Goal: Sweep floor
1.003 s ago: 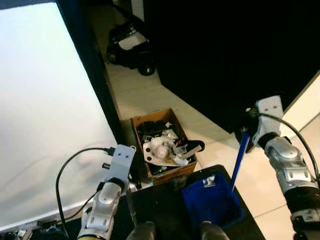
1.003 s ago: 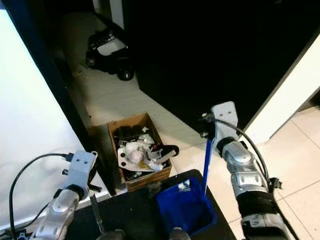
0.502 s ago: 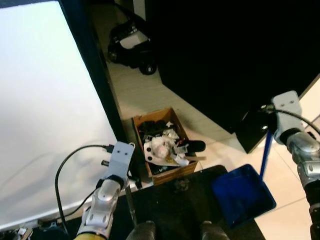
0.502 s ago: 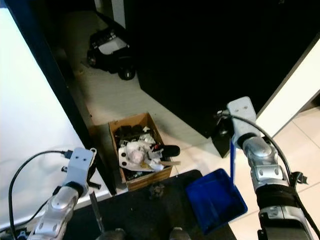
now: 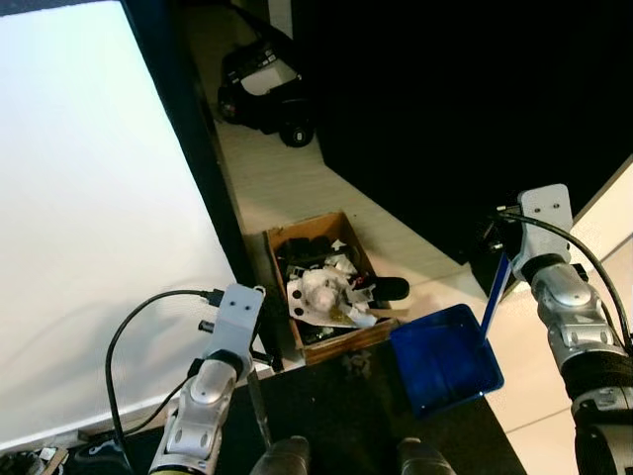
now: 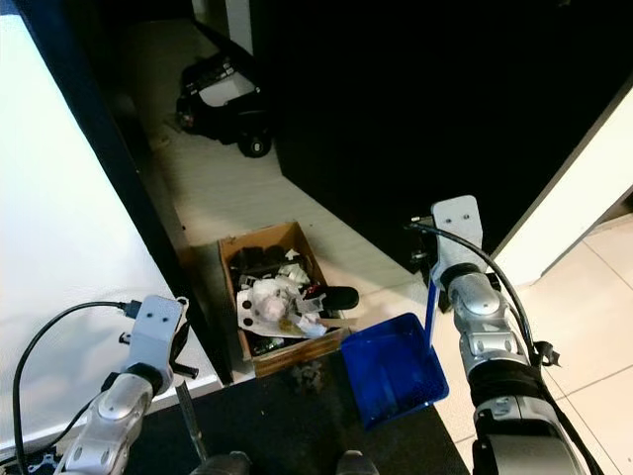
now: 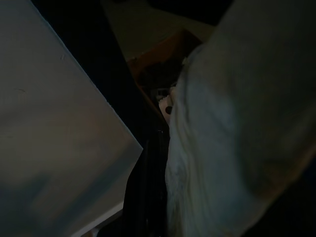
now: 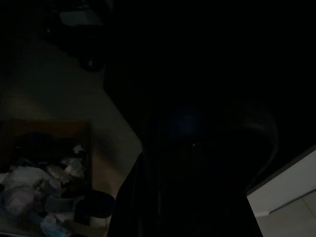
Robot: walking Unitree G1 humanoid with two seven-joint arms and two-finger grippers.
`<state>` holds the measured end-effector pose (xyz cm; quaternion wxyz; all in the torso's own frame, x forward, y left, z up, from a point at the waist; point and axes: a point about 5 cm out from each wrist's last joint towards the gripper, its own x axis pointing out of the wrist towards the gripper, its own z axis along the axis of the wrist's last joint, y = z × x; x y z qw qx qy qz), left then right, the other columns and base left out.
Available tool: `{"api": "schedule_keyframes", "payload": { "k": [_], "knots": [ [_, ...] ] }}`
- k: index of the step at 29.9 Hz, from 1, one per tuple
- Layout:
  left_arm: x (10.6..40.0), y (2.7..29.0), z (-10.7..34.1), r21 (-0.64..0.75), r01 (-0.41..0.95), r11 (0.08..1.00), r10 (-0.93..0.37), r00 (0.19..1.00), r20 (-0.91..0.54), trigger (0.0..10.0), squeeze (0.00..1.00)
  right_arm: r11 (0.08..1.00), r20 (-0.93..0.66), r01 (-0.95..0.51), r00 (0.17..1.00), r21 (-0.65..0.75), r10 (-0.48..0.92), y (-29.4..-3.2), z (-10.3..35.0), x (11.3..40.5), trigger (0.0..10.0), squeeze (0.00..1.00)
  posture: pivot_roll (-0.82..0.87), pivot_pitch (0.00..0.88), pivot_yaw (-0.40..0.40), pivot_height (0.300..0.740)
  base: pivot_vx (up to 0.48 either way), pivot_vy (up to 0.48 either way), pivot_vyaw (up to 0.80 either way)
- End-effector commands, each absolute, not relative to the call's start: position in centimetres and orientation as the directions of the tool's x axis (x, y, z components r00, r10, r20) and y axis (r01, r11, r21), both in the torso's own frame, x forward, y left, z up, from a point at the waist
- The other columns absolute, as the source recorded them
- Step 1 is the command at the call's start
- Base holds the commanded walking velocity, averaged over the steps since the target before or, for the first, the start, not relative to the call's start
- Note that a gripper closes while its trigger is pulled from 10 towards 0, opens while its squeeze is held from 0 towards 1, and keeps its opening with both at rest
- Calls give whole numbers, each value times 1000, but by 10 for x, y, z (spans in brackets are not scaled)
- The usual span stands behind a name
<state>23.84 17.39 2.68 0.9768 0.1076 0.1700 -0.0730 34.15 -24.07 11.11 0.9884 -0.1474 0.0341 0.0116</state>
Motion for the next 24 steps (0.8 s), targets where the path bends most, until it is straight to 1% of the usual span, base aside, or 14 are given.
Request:
{"api": "schedule_keyframes", "payload": {
  "k": [1,7,9,12,20,24],
  "knots": [
    [237,174,30,159,177,971,-115,934,-339,10000,0,951,-46,-41,999,-306,28,-235,113,345,10000,0,139,80,-7,740,0,0,0],
    [234,176,29,160,172,972,-109,933,-342,10000,0,948,-71,-72,996,-310,52,-227,107,347,10000,0,145,81,-9,740,0,0,0],
    [233,176,30,160,172,972,-108,933,-344,10000,0,935,-115,-102,991,-339,66,-223,101,348,10000,0,152,85,-10,740,0,0,0],
    [232,175,30,160,173,972,-109,932,-346,10000,0,929,-128,-111,989,-354,70,-222,98,348,10000,0,156,87,-10,740,0,0,0],
    [231,175,30,161,178,971,-112,931,-348,10000,0,931,-102,-87,993,-354,54,-221,101,351,10000,0,162,84,-6,740,0,0,0],
    [232,176,31,165,181,970,-114,931,-347,10000,0,938,-72,-82,995,-336,61,-208,102,355,10000,0,177,76,-2,740,0,0,0]
  ]
}}
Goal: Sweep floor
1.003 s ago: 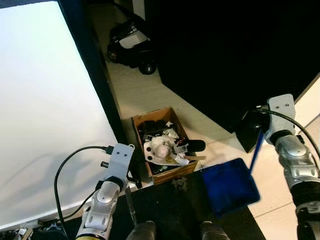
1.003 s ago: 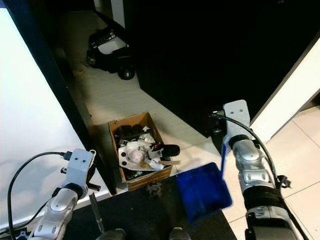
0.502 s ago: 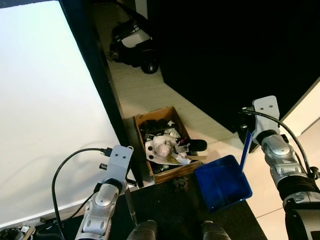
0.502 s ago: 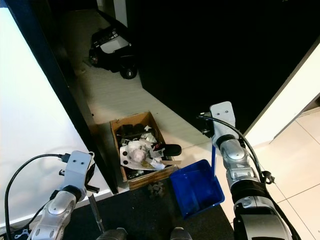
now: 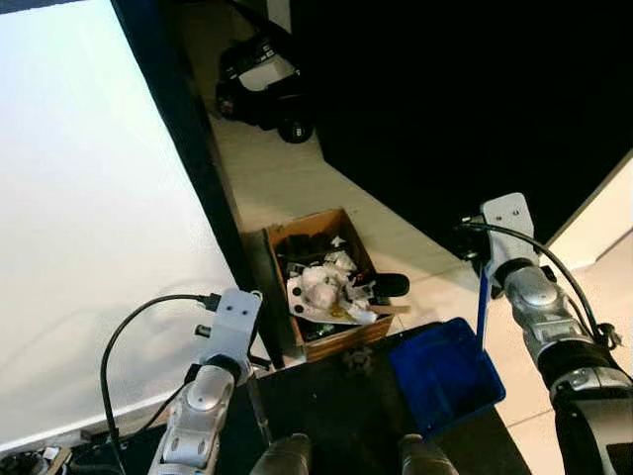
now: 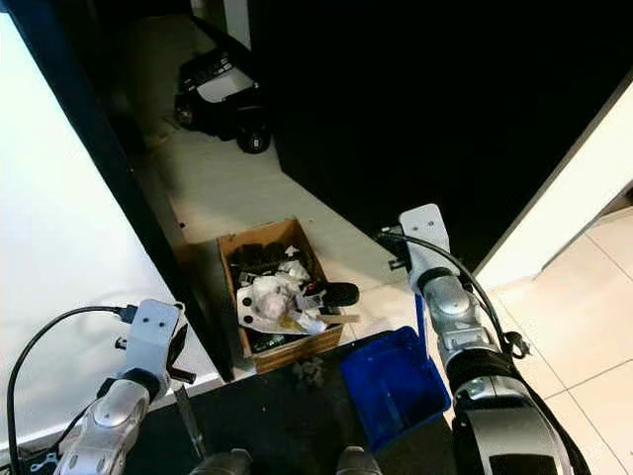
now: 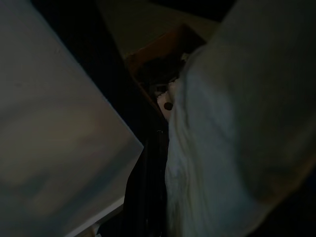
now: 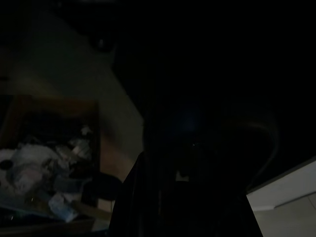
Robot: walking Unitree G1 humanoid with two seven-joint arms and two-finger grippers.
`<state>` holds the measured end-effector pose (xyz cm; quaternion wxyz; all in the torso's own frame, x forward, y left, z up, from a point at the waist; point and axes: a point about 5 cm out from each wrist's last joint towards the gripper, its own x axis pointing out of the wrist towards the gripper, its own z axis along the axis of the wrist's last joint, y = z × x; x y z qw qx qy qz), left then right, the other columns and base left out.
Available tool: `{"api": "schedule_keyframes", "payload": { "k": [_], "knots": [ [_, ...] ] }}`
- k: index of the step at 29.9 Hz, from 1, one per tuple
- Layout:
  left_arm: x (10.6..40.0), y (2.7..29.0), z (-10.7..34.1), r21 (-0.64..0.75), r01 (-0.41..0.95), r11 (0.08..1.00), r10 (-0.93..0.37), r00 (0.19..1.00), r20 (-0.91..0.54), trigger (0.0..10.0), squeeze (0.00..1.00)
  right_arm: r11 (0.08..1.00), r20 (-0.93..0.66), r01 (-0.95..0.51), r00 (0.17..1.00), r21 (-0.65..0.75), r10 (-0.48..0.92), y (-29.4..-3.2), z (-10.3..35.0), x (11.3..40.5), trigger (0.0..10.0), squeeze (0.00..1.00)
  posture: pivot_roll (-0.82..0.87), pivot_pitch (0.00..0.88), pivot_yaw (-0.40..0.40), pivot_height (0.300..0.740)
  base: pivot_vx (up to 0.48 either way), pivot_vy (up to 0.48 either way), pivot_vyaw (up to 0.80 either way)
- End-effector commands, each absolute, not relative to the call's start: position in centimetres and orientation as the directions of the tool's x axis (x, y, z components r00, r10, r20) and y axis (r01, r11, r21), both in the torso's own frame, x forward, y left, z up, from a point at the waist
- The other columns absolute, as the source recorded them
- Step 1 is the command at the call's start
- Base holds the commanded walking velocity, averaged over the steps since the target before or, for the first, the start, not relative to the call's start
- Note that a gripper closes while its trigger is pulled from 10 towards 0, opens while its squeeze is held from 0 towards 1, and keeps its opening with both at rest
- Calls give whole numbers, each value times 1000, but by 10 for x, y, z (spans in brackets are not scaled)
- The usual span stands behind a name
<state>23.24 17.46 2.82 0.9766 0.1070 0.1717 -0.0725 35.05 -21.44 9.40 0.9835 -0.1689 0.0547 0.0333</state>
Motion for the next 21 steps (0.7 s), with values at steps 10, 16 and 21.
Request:
{"api": "schedule_keyframes", "payload": {
  "k": [10,16,21],
  "knots": [
    [233,180,38,146,152,978,-97,940,-326,10000,0,963,-58,-131,991,-236,120,-175,100,361,10000,0,199,66,-8,740,0,0,0],
    [238,184,47,104,108,989,-73,954,-290,10000,0,971,-67,-170,985,-165,161,-157,96,361,10000,0,203,68,-10,740,0,0,0],
    [236,198,53,207,134,969,-73,957,-280,10000,0,969,-66,-196,980,-150,188,-144,93,360,10000,0,204,71,-5,740,0,0,0]
  ]
}}
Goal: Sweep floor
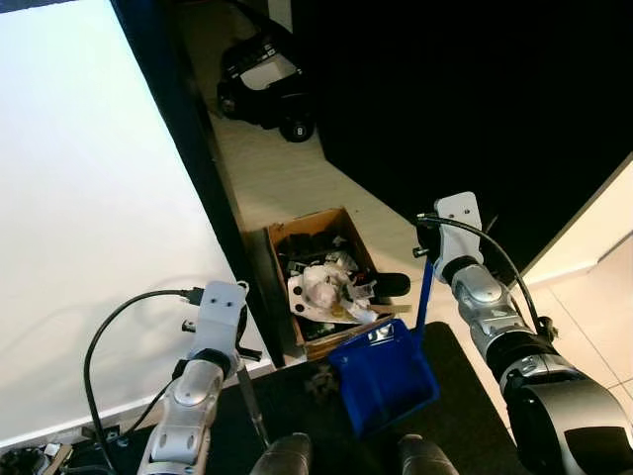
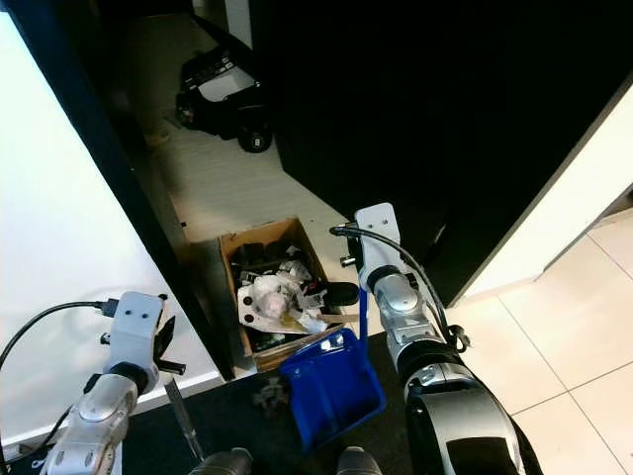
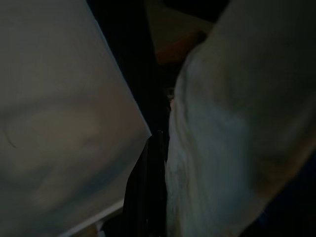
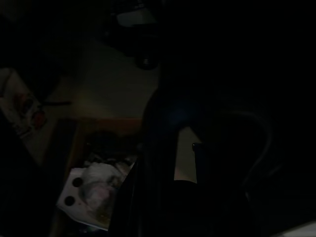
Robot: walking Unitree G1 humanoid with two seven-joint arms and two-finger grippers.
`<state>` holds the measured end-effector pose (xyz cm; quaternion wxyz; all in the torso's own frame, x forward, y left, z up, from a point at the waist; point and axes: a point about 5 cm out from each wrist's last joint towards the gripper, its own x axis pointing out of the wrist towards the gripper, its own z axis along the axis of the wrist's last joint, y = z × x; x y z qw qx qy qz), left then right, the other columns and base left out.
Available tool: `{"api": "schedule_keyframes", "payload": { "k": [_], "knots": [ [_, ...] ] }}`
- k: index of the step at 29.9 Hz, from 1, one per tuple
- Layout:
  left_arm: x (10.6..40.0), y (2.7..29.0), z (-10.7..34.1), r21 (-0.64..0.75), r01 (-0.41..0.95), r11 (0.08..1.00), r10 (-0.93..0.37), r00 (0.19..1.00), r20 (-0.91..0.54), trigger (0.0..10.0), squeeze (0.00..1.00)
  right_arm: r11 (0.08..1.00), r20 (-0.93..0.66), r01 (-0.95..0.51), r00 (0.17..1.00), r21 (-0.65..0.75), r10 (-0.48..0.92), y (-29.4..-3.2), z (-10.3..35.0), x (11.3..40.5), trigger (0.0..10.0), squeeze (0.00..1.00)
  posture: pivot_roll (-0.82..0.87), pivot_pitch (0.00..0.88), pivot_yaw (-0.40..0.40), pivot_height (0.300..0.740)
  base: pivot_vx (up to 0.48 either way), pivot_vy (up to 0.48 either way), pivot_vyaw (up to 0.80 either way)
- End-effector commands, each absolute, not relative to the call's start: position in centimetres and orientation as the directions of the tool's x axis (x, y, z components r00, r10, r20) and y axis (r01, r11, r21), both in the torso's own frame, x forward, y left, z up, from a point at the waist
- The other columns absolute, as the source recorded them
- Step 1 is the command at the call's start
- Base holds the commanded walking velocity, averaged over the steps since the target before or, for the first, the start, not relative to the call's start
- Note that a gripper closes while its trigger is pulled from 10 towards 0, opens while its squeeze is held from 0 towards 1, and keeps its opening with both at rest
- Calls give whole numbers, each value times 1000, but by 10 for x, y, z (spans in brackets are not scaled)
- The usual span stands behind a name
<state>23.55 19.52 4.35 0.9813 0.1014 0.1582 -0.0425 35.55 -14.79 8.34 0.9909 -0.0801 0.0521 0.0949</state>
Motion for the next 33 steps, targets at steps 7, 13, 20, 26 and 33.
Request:
{"api": "schedule_keyframes", "payload": {
  "k": [7,13,20,26,33],
  "knots": [
    [210,218,40,388,388,836,-223,886,-406,10000,0,967,-67,-194,980,-167,185,-141,93,360,10000,0,208,76,-6,740,0,0,0],
    [200,229,21,387,396,833,-209,872,-442,10000,0,967,-66,-190,981,-171,181,-143,94,361,10000,0,190,82,-11,740,0,0,0],
    [224,238,35,302,100,948,-31,974,-226,10000,8,966,-61,-187,982,-177,179,-146,96,362,10000,0,163,85,-26,740,0,0,0],
    [234,224,38,407,161,899,-103,981,-163,10000,12,964,-55,-193,981,-184,186,-146,97,363,10000,0,147,92,-42,740,0,0,0],
    [239,202,38,409,263,874,-238,965,-112,10000,16,964,-55,-192,981,-187,185,-147,97,362,10000,0,143,93,-38,740,0,0,0]
  ]
}}
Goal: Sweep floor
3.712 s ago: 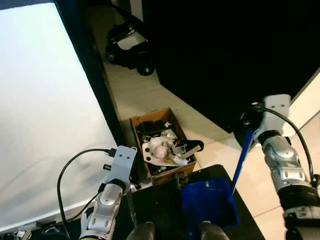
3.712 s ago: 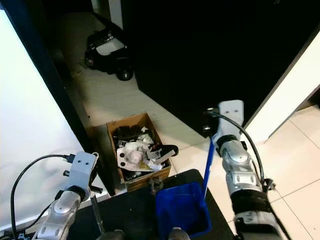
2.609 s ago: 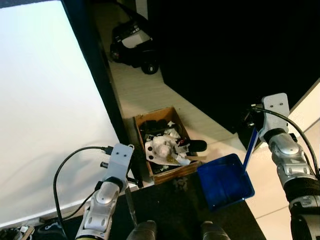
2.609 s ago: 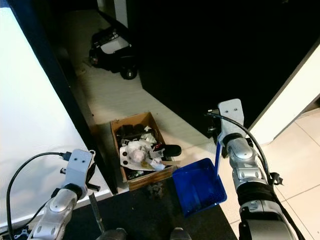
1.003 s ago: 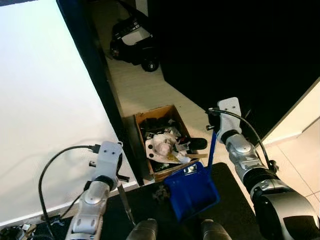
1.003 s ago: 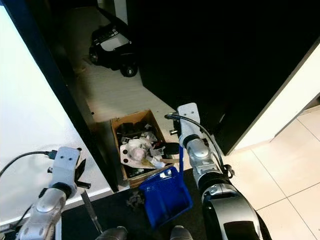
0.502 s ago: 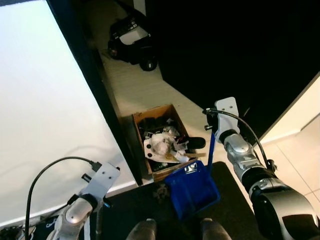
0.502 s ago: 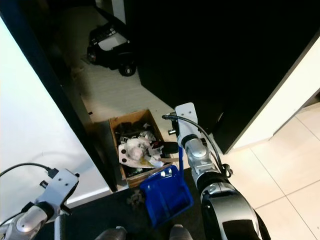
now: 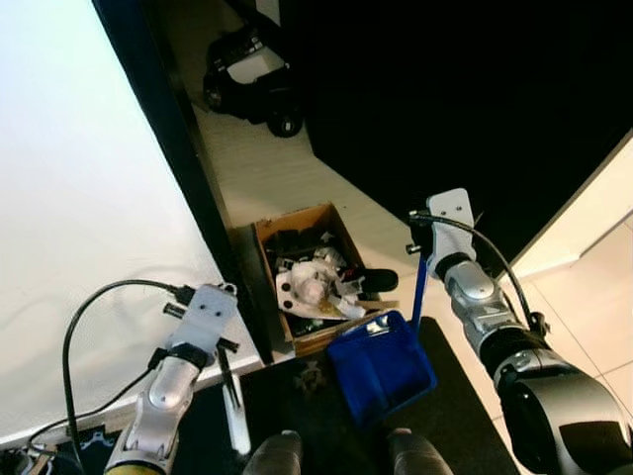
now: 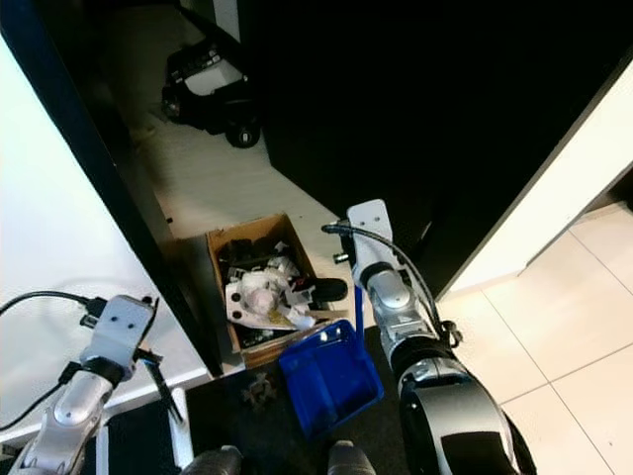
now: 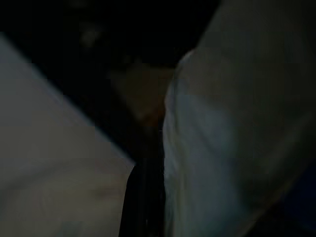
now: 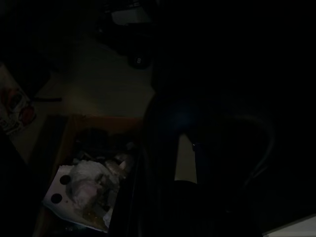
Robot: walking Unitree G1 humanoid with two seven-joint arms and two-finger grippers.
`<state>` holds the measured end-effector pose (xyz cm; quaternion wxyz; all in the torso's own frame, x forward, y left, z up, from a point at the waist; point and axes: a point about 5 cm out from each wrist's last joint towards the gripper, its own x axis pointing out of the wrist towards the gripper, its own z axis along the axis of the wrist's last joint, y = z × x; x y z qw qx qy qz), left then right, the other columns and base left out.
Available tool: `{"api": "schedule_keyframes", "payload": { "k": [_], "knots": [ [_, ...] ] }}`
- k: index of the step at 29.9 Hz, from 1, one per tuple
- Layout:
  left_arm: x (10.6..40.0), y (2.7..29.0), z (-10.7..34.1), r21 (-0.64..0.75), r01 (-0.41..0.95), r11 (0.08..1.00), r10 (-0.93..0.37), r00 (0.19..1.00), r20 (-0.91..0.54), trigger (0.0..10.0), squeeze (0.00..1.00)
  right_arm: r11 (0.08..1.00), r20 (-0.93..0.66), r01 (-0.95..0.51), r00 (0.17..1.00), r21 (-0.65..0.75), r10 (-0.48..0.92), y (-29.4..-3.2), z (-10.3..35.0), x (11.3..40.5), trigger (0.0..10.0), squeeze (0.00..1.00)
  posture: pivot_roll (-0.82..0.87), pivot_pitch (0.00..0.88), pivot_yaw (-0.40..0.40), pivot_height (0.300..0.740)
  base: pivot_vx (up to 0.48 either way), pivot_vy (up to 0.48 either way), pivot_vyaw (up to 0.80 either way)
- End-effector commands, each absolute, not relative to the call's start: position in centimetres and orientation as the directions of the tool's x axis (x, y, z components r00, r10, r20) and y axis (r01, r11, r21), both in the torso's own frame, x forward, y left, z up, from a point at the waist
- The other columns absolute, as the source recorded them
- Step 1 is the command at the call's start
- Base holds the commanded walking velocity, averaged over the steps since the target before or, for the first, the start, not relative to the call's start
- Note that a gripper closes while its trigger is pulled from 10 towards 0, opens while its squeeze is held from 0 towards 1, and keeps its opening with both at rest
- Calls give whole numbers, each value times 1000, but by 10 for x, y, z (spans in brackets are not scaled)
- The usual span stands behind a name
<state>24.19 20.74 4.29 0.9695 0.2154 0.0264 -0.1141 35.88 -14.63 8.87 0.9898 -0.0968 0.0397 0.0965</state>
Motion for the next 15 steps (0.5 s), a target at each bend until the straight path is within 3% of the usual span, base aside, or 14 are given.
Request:
{"api": "schedule_keyframes", "payload": {
  "k": [1,6,15],
  "knots": [
    [241,200,39,399,258,880,-239,966,-99,10000,12,964,-55,-190,982,-186,183,-147,97,362,10000,0,138,96,-36,740,0,0,0],
    [248,200,39,370,170,913,-166,985,-43,10000,12,966,-54,-185,983,-182,178,-148,96,362,10000,0,124,101,-38,740,0,0,0],
    [258,193,48,359,136,923,-154,988,23,10000,8,963,-51,-177,984,-203,170,-145,97,362,10000,0,130,108,-36,740,0,0,0]
  ]
}}
